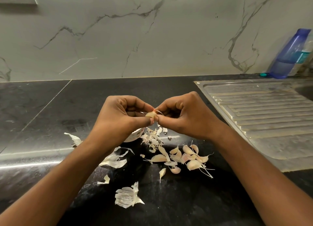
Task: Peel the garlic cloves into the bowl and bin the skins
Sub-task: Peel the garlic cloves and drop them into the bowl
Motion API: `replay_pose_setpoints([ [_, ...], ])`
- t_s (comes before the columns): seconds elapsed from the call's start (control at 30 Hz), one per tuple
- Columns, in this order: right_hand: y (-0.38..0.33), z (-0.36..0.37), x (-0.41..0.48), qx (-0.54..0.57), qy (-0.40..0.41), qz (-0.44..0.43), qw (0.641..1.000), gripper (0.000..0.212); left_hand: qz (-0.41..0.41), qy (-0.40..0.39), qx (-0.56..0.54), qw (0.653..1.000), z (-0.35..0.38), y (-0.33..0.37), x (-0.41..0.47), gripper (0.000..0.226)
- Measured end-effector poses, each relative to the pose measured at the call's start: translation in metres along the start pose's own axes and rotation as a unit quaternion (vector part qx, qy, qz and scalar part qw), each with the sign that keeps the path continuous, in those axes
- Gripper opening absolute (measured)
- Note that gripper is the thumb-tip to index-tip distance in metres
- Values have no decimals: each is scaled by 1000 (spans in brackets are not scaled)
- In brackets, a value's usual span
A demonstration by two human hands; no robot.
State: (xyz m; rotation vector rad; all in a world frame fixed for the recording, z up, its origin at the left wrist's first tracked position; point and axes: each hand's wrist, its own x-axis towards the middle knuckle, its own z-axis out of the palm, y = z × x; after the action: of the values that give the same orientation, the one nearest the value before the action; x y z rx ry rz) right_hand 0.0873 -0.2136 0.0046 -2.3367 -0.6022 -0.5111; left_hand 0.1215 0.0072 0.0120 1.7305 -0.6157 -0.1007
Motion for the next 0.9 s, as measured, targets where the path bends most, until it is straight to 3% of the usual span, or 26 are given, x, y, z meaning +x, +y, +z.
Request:
replay_pose_setpoints([
  [0.17, -1, -2, 1, 162, 49, 72, 983, 17, -5, 25, -84, 996, -3, 1, 2, 40],
  [0.3, -3, -5, 1, 260, 52, 108, 958, 17, -9, 36, -133, 990, -5, 1, 3, 40],
  [0.9, 1, -1, -1, 190, 3, 120, 974, 15, 57, 19, -20, 998, -2, -3, 2, 22],
])
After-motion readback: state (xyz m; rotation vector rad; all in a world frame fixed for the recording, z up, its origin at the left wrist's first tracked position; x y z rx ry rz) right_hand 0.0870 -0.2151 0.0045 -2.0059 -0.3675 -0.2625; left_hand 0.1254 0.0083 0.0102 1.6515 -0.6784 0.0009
